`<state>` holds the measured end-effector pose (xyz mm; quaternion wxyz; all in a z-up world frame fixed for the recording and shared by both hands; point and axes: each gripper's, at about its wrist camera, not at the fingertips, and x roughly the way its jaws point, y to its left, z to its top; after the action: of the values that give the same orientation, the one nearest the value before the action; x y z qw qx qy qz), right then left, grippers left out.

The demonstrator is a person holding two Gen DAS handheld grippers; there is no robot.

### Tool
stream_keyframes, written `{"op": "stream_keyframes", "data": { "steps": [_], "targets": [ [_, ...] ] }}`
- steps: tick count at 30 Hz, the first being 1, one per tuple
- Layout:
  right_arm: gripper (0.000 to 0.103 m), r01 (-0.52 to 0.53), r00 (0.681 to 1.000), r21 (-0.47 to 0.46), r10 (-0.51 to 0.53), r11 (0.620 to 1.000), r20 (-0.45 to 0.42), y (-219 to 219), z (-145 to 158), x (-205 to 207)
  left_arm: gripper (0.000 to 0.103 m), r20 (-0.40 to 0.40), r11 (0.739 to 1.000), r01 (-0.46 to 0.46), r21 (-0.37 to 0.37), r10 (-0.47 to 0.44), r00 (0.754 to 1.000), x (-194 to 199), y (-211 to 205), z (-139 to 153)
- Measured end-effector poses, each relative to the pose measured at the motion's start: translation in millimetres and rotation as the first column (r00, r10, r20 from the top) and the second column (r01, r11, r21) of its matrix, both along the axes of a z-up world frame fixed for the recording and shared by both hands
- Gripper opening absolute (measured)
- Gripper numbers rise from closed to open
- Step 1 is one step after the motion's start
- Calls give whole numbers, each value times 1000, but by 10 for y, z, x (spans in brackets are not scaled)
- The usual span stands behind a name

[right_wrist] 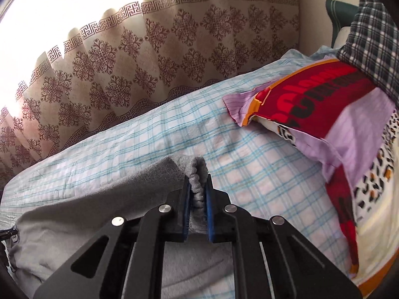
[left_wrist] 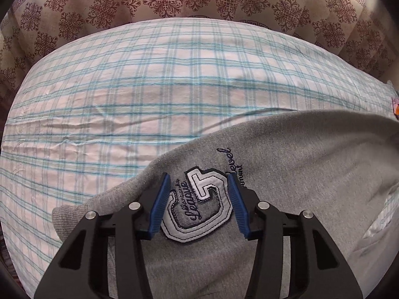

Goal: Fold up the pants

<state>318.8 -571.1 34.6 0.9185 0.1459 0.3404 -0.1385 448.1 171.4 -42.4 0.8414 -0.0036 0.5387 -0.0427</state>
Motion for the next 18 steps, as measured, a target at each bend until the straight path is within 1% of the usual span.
{"op": "stream_keyframes", "data": {
  "steps": [1, 3, 4, 5, 6, 7, 8, 9, 11, 14, 15, 18],
  "targets": [
    [10, 10, 1000, 4, -10, 1000, 12, -1, 17, -160, 49, 2, 999, -20, -26, 20, 1000, -32, 29, 41],
    [10, 27, 999, 16, -27, 1000, 24, -2, 2, -422, 52, -4, 993, -64, -101, 64, 998, -113, 100, 119],
    [10, 30, 999, 16, -31, 999, 24, 6, -27, -544, 55, -10, 986, -90, -141, 89, 996, -175, 140, 156],
    [10, 35, 999, 12, -35, 999, 21, 8, -59, -662, 60, -16, 977, -113, -182, 112, 994, -243, 176, 191],
    [10, 38, 999, 12, -38, 999, 15, 11, -108, -775, 62, -21, 963, -133, -235, 132, 991, -325, 211, 229],
    [10, 45, 999, 17, -45, 999, 7, 11, -165, -862, 62, -27, 948, -148, -280, 146, 989, -405, 235, 258],
    [10, 55, 998, 29, -55, 998, 0, 4, -227, -965, 65, -35, 933, -160, -323, 158, 987, -500, 240, 285],
    [10, 67, 998, 41, -66, 997, -7, -10, -294, -1062, 71, -46, 914, -177, -366, 172, 984, -576, 259, 306],
    [10, 95, 995, 55, -94, 994, -20, -29, -426, -1215, 74, -57, 870, -210, -446, 207, 977, -744, 257, 332],
    [10, 122, 992, 85, -119, 989, -42, -83, -605, -1397, 83, -80, 797, -276, -537, 277, 957, -857, 292, 317],
    [10, 124, 992, 92, -120, 988, -45, -90, -644, -1420, 84, -98, 780, -305, -546, 301, 948, -854, 296, 284],
    [10, 118, 993, 85, -115, 989, -40, -73, -663, -1450, 84, -174, 748, -403, -528, 370, 913, -802, 317, 113]
  ]
}}
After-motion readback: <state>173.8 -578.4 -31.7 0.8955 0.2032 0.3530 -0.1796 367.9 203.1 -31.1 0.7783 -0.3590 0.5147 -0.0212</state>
